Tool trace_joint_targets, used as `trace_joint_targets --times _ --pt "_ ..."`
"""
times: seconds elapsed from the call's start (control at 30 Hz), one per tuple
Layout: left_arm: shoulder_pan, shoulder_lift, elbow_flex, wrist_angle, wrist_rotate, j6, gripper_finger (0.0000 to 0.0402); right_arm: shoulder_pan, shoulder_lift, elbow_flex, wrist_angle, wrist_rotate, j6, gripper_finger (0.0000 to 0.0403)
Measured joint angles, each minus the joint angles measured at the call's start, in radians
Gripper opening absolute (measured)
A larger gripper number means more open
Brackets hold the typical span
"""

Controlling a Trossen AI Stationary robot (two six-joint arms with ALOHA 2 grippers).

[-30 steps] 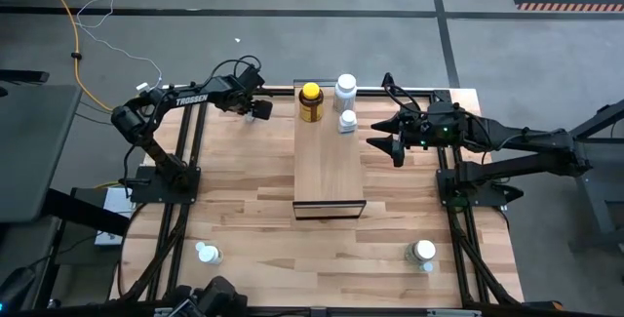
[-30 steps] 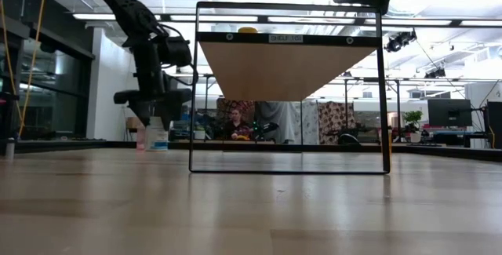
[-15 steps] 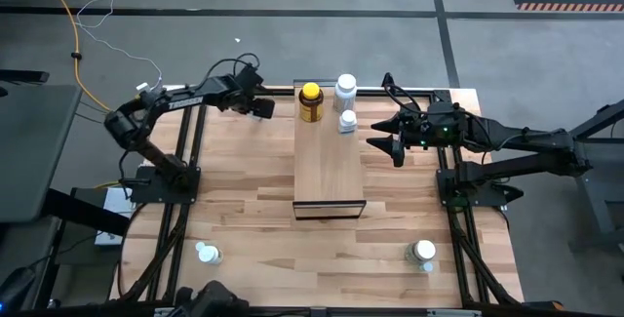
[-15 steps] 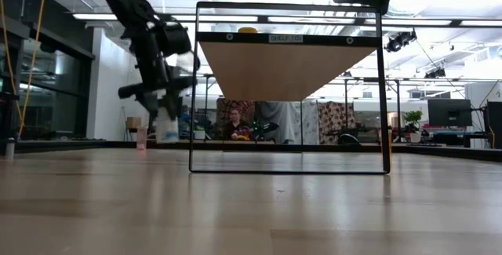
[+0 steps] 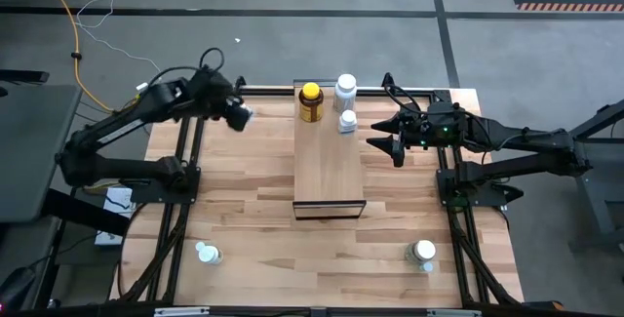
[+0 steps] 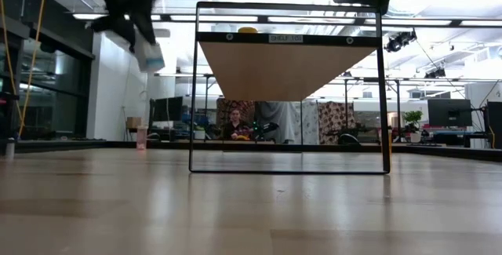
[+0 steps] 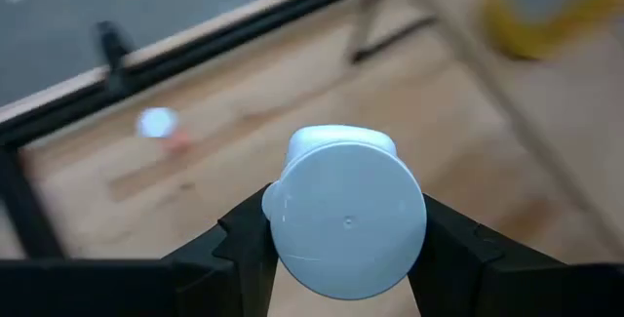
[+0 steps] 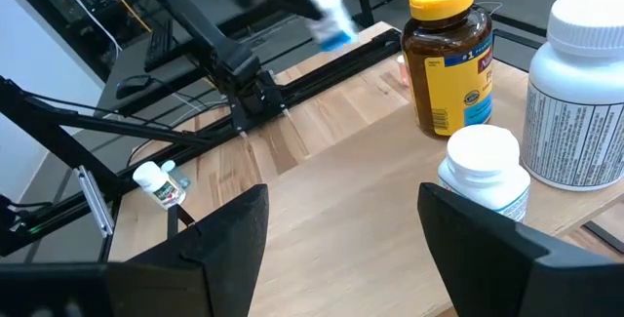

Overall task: Pick and place medicine bottles onto shelf by color
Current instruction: Put the white blue pill bottle on the shelf

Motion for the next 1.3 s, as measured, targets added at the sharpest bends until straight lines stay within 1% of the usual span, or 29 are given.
trace_joint_targets --times 0.13,0.2,0.27,0.37,0.47,0.6,0.7,0.8,0.9,1.0,1.1,1.17,1.23,1.3 --pt "-0.186 -0.03 0.065 -0.04 0.018 -0.077 0.017 0.0 0.0 0.0 0.0 0.0 0.0 0.0255" --pt "-0.276 -0.009 0.119 -0.041 0.015 -0.099 0.017 0.0 0.0 0.0 0.0 0.0 0.0 0.0255" --pt "-0.349 0.038 0.189 -0.041 -0.001 -0.099 0.017 0.0 0.0 0.0 0.0 0.0 0.0 0.0255" --pt "-0.43 0.146 0.327 -0.042 -0.038 -0.03 0.017 0.0 0.0 0.0 0.0 0.0 0.0 0.0255" --pt "-0.473 0.268 0.473 -0.042 -0.065 0.121 0.017 0.0 0.0 0.0 0.0 0.0 0.0 0.0255" --pt "-0.489 0.433 0.636 -0.043 -0.065 0.321 0.017 0.0 0.0 0.0 0.0 0.0 -0.001 0.0255" --pt "-0.489 0.541 0.724 -0.046 -0.043 0.392 0.017 0.0 0.0 0.0 0.0 0.0 -0.001 0.0255" --pt "-0.485 0.638 0.778 -0.07 -0.038 0.447 0.017 0.0 0.0 0.0 0.0 0.0 -0.001 0.0255" --pt "-0.482 0.715 0.794 -0.083 -0.044 0.489 0.017 0.0 0.0 0.0 0.0 0.0 -0.002 0.0255" --pt "-0.475 0.776 0.795 -0.101 -0.087 0.535 0.017 0.0 0.0 0.0 0.0 0.0 -0.002 0.0255" --pt "-0.46 0.823 0.795 -0.106 -0.122 0.546 0.017 0.0 0.0 0.0 0.0 0.0 -0.003 0.0255" --pt "-0.443 0.837 0.795 -0.106 -0.112 0.536 0.017 0.0 0.0 0.0 -0.001 0.0 -0.001 0.0255" --pt "-0.429 0.839 0.796 -0.104 -0.072 0.532 0.017 0.0 0.0 0.0 -0.001 0.0 -0.001 0.0255" --pt "-0.415 0.84 0.796 -0.104 -0.056 0.539 0.017 0.0 0.0 0.0 -0.001 0.0 -0.001 0.0255"
